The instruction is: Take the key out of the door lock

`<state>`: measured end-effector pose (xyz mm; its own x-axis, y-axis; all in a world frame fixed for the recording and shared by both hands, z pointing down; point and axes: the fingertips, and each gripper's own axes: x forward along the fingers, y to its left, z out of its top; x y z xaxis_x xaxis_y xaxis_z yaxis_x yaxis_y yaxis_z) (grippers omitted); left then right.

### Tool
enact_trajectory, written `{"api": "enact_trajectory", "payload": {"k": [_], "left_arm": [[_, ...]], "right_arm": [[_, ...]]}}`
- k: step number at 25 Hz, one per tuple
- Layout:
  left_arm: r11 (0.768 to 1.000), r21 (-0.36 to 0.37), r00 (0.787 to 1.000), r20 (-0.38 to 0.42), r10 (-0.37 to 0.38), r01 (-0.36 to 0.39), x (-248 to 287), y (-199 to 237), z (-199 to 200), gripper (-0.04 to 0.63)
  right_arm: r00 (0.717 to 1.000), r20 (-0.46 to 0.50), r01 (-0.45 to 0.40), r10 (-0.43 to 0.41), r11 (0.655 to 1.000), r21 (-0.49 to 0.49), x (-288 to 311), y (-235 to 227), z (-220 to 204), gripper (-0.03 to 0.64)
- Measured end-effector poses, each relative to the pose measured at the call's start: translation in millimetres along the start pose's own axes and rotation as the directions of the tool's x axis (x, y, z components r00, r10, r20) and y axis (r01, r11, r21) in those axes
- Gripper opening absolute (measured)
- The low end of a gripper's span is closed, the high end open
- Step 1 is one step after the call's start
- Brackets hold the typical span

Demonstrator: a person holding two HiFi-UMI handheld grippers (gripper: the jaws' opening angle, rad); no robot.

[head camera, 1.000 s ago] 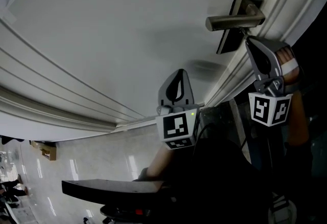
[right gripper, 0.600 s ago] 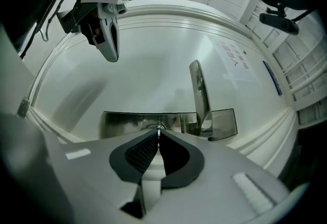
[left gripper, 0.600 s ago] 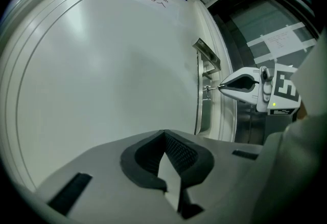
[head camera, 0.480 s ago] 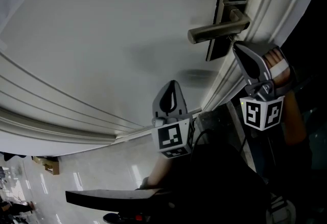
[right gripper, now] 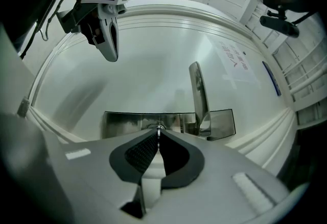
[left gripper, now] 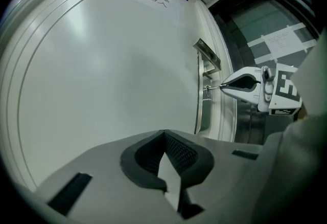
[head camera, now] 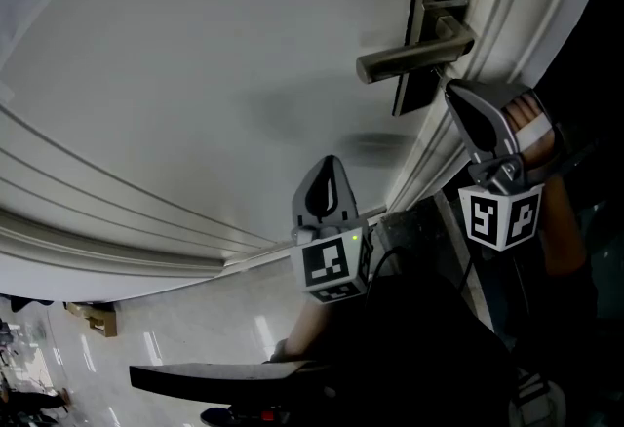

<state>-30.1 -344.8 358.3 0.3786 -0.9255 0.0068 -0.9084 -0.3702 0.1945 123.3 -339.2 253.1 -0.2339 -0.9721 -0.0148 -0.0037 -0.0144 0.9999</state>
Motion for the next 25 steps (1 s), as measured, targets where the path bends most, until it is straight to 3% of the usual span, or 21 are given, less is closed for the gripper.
{"api": "enact_trajectory", "payload": {"k": [25], "left_arm": [[1.000, -0.013, 1.000, -0.014, -0.015, 0.014, -4.7, -0.5, -0.6, 0.000]], "right_arm": [[1.000, -0.020, -0.002, 0.002, 1.000, -0.004, -1.2, 1.8, -0.7, 0.012]]}}
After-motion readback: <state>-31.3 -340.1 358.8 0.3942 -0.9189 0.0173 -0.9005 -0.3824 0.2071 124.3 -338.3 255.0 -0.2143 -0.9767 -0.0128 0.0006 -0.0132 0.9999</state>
